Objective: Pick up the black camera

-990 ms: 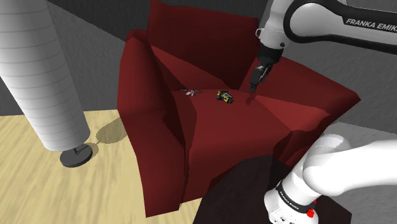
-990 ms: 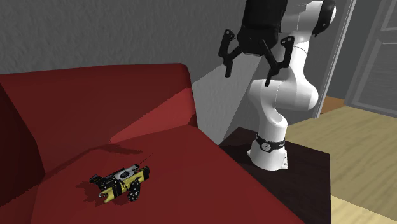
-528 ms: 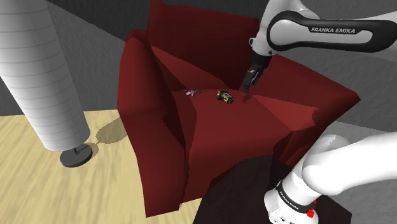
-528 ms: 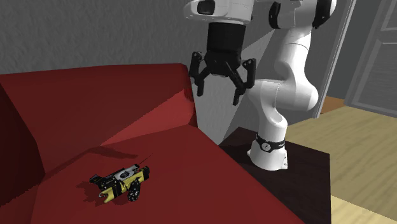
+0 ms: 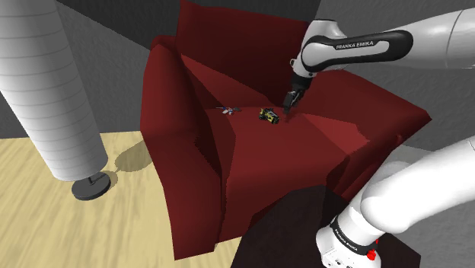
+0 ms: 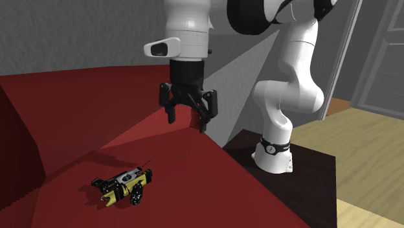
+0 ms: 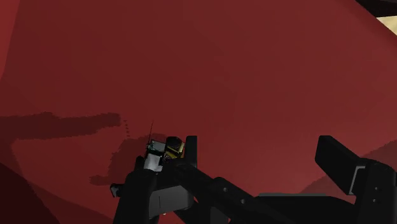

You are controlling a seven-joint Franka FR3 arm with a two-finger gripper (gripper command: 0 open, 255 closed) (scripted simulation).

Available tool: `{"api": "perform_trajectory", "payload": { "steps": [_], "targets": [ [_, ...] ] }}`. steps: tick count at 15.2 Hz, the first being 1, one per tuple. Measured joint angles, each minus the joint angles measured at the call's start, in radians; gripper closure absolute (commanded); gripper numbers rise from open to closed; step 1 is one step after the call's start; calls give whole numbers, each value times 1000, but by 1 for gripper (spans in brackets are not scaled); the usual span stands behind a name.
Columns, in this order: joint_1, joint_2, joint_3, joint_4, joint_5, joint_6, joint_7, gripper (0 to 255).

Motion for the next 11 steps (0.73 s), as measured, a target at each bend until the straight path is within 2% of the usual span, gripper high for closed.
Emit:
{"api": "perform_trajectory", "payload": {
  "steps": [5, 11],
  "targets": [
    [-3, 179, -72, 78, 64, 96, -105, 0],
    [-23, 418, -128, 211, 197, 177, -252, 0]
  ]
}}
